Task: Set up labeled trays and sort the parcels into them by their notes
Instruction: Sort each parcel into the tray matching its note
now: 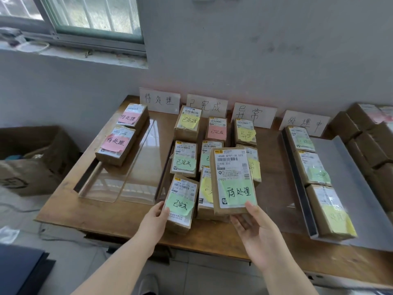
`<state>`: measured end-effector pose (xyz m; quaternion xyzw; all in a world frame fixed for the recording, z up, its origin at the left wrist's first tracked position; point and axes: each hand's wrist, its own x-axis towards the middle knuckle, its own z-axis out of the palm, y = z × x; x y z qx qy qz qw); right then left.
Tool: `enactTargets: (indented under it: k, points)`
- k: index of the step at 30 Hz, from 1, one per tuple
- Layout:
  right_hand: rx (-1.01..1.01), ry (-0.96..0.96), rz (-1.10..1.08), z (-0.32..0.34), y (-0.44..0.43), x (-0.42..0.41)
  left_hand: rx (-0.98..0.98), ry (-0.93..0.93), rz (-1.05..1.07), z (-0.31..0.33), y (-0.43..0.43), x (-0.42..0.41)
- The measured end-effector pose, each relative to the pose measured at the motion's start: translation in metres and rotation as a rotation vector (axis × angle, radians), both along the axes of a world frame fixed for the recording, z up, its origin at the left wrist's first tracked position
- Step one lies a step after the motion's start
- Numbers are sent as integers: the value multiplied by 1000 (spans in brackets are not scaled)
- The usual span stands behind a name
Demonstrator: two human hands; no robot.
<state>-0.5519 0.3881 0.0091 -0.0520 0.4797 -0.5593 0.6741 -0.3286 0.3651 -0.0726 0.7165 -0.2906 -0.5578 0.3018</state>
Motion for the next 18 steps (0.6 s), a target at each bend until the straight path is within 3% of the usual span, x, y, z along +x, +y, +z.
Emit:
enactTargets:
  k: [5, 11, 14, 18]
  points:
    - [-14, -59, 38, -4, 0, -4, -124, -253, -197, 4, 10, -3]
    - [-5, -75, 68, -7, -1, -1, -334, -869, -792, -7, 25, -4]
    - [-3, -98, 73, -6, 0, -1, -312, -967, -991, -16, 30, -7]
    - [-16, -88, 86, -5, 1, 1, -322, -1014, -1004, -26, 25, -10]
